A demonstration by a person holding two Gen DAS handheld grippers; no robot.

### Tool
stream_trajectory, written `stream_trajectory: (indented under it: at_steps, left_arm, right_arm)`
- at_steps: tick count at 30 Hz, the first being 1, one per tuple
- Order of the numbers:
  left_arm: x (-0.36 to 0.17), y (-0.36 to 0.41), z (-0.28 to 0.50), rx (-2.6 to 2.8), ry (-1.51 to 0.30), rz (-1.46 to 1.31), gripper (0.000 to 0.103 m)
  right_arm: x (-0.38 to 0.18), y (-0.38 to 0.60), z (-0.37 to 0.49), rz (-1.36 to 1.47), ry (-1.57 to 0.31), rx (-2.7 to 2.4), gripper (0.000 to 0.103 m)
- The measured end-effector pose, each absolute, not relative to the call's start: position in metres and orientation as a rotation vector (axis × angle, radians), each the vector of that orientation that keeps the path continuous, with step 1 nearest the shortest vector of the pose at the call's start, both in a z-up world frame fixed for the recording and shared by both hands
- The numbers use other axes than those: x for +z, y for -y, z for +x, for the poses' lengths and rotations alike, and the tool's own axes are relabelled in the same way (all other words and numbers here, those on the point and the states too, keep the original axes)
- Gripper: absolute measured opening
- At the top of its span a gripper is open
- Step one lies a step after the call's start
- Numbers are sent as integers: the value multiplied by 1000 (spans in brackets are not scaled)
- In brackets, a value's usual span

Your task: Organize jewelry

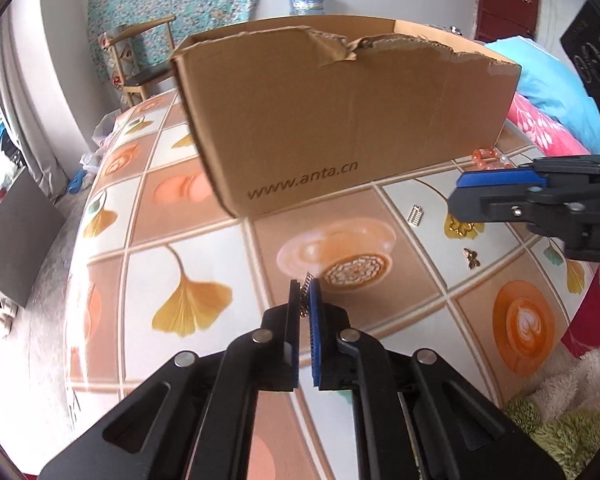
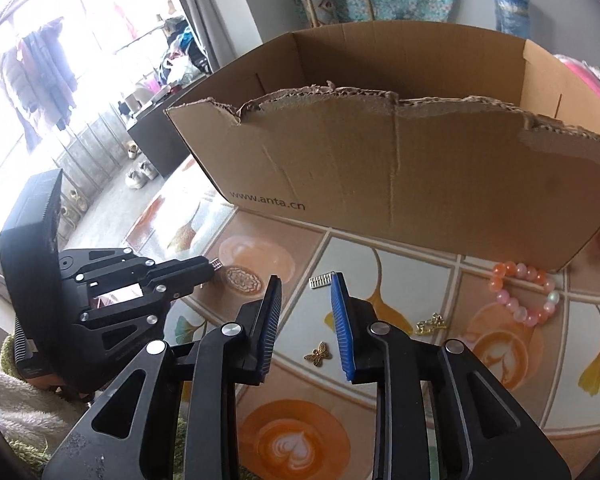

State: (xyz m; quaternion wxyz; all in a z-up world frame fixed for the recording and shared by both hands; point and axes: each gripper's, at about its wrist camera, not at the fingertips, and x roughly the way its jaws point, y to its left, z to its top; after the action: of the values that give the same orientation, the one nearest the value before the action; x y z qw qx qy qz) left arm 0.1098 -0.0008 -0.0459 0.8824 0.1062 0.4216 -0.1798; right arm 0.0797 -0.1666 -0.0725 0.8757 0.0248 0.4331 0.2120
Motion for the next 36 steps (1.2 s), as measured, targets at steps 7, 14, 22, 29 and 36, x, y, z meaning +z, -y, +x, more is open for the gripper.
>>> stream_trajectory:
  at_steps: [7,14,22,29,36]
  left_arm:
    - [-46,-19,108,-341,-889,153,4]
    - [-46,-37,106,-323,-893,91,4]
    - [-48,-42,105,-331,-883,71,4]
    - [-48,-45,106,-344,-877,61,4]
    - [-49,-45,106,-344,-877,57,4]
  right_arm:
    - [-91,144,107,-56,-983,411,16]
    - [-92,118,117,-129,-952,433,15]
    - [-89,106,105,-206,-919,427,15]
    - [-97,106,116,-242,-933,434,15]
    - [-93,106,110,-176,-981,479,15]
